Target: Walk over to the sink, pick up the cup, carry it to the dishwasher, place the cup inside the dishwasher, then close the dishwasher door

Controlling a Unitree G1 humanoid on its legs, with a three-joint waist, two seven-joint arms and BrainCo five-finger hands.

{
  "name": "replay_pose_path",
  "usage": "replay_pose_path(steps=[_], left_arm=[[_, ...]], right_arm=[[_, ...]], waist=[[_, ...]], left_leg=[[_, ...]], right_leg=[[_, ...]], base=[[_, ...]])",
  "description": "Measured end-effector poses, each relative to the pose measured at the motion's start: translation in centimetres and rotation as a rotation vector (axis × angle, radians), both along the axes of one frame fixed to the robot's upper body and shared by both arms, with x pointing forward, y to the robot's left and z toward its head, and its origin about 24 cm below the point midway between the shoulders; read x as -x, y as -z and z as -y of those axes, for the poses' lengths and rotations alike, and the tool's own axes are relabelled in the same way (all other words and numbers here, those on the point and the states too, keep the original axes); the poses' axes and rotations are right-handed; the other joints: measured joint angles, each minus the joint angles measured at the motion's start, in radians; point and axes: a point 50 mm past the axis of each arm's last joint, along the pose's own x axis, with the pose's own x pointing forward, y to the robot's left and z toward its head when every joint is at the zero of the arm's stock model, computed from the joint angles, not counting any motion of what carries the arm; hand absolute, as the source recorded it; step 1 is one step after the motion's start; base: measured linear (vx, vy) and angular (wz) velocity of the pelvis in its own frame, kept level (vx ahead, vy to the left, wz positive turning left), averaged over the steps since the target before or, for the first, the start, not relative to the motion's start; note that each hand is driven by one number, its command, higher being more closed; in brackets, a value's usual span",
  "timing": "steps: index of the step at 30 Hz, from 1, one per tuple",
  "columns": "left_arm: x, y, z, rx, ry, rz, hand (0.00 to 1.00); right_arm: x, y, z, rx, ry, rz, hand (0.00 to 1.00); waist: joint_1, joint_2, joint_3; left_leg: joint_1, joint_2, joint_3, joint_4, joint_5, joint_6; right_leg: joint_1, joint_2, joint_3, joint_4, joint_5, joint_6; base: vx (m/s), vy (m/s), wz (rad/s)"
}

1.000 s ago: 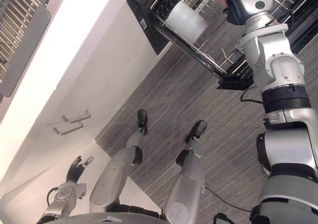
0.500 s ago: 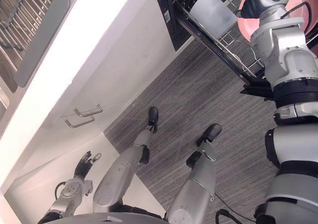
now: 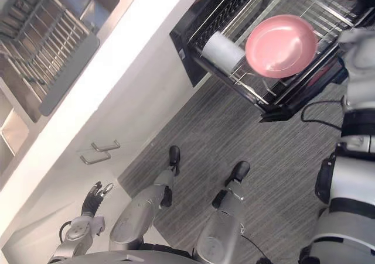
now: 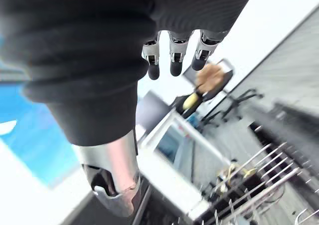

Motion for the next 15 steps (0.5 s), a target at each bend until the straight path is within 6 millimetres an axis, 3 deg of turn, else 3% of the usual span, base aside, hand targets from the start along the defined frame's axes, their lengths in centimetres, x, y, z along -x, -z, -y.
replay_pose_path(steps=[5, 6, 11, 15], left_arm=[[1.1, 0.9, -0.6, -0.025, -0.051, -0.06, 0.0], [1.2, 1.1, -0.6, -0.029, -0.054, -0.068, 0.0], [1.7, 1.7, 0.1, -0.032, -0.056, -0.109, 0.0], [1.8, 2.1, 0.4, -0.06, -0.04, -0.138, 0.0]], right_arm=[[1.8, 5.4, 4.2, -0.432, -0.056, 0.129, 0.0], [1.8, 6.8, 4.9, -0.536, -0.08, 0.15, 1.0], [0.9, 12.0, 6.1, -0.922, -0.276, 0.172, 1.0], [-0.2, 13.5, 5.5, -1.088, -0.443, 0.201, 1.0]], waist=[[-0.057, -0.023, 0.011], [-0.066, -0.03, 0.011], [-0.077, -0.037, 0.014], [-0.052, -0.034, 0.012]], left_leg=[[0.054, 0.028, 0.033, -0.001, -0.015, -0.009], [0.058, 0.037, 0.047, -0.001, -0.015, -0.011], [0.047, 0.068, 0.093, -0.001, -0.024, -0.029], [-0.025, 0.077, 0.136, -0.001, -0.008, -0.033]], right_leg=[[0.048, 0.03, 0.019, -0.025, 0.012, 0.007], [0.048, 0.039, 0.027, -0.027, 0.015, 0.004], [0.038, 0.063, 0.033, -0.065, 0.034, -0.013], [-0.024, 0.068, 0.037, -0.097, 0.063, -0.023]], base=[[0.02, -0.069, -0.21], [-0.01, -0.109, -0.27], [-0.02, -0.078, -0.16], [-0.04, -0.046, -0.02]])
